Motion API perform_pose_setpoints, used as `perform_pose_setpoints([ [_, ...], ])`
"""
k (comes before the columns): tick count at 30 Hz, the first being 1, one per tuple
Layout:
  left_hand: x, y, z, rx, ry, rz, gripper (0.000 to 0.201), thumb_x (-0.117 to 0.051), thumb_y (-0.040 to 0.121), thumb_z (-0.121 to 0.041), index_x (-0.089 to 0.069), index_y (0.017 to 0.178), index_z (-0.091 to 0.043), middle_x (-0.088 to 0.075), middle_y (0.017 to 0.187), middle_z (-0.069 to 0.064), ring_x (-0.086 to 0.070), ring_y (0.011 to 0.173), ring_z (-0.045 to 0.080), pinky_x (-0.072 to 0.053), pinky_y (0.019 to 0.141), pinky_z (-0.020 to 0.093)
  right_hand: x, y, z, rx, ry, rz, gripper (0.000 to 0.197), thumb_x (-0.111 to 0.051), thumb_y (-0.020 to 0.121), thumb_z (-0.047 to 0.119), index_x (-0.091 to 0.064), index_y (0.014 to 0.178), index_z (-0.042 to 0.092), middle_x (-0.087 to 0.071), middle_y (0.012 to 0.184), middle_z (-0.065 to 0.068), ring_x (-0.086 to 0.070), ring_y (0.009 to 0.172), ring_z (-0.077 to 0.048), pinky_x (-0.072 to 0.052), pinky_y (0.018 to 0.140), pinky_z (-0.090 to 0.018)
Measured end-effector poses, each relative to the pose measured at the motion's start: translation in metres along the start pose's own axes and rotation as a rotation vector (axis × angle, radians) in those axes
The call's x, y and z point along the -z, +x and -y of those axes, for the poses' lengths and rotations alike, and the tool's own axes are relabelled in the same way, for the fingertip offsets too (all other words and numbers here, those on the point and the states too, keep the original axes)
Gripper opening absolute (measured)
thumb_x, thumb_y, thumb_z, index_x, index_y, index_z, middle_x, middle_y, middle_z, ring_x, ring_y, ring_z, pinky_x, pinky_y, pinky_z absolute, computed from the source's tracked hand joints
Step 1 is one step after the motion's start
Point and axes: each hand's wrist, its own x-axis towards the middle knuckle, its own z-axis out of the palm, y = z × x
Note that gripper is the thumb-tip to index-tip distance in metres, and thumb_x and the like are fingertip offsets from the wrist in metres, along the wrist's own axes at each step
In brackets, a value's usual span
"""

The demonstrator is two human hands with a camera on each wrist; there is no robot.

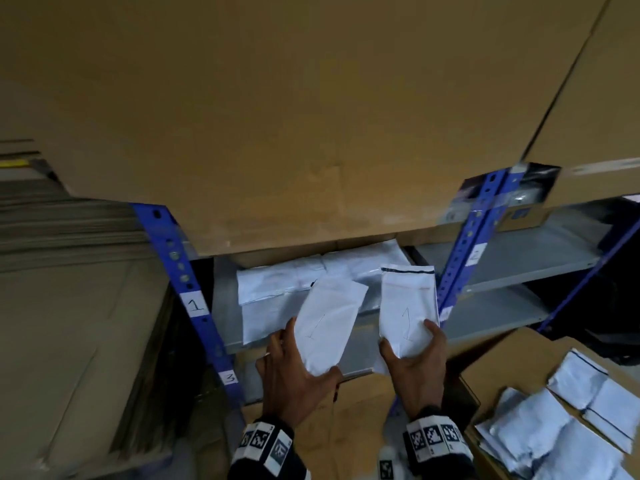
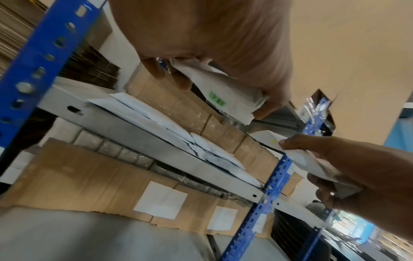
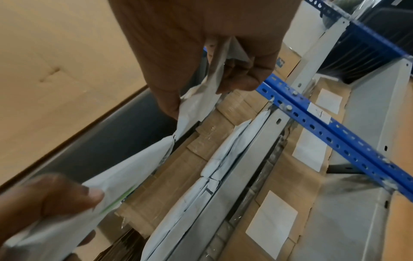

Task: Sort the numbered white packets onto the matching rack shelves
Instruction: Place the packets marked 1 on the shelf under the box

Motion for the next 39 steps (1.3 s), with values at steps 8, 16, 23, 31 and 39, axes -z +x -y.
perform_pose_setpoints([
  [8,0.006,0.073,0.028,0.063,0.115,0.049,0.116,-0.071,0.054,-0.064,-0.014,0.151,-0.038,-0.029,0.135,-0.004,-0.035,0.128,0.025,-0.034,0.108,0.045,-0.054,0.068,-0.002,-0.083,0.021,-0.029,0.085,-0.09,0.073,0.035,-0.043,0.141,0.014,-0.047,0.141,-0.009,-0.046,0.131,-0.03,-0.04,0.111,-0.041],
  [16,-0.006,0.126,0.054,-0.006,0.286,0.16,0.119,-0.06,0.05,-0.066,-0.012,0.155,-0.036,-0.025,0.147,-0.006,-0.022,0.14,0.024,-0.019,0.114,0.051,-0.086,0.112,-0.008,-0.176,-0.004,-0.096,0.088,-0.091,0.071,0.036,-0.046,0.141,0.006,-0.048,0.139,-0.015,-0.045,0.13,-0.032,-0.039,0.11,-0.042],
  [23,-0.012,0.145,0.078,-0.041,0.311,0.253,0.114,-0.07,0.057,-0.054,-0.014,0.155,-0.036,-0.019,0.152,-0.01,-0.014,0.144,0.019,-0.012,0.116,0.051,-0.109,0.098,-0.009,-0.24,0.049,-0.089,0.071,-0.068,0.097,0.022,-0.032,0.154,0.001,-0.032,0.157,-0.021,-0.032,0.145,-0.035,-0.023,0.113,-0.026],
  [31,-0.013,0.146,0.108,-0.103,0.531,0.256,0.093,-0.058,0.058,-0.052,-0.041,0.147,-0.032,-0.023,0.159,-0.001,-0.012,0.151,0.026,-0.015,0.116,0.056,-0.12,0.091,-0.01,-0.157,-0.29,0.174,0.061,-0.054,0.102,0.043,-0.041,0.153,0.011,-0.054,0.141,-0.017,-0.058,0.122,-0.037,-0.047,0.099,-0.043],
  [39,-0.021,0.147,0.111,-0.149,0.561,0.194,0.069,-0.049,0.074,-0.074,-0.05,0.135,-0.043,-0.035,0.153,-0.006,-0.027,0.146,0.025,-0.02,0.109,0.058,-0.115,0.109,-0.023,0.0,-0.635,0.362,0.061,-0.041,0.098,0.065,-0.047,0.148,0.031,-0.069,0.129,-0.008,-0.062,0.122,-0.029,-0.041,0.106,-0.046],
])
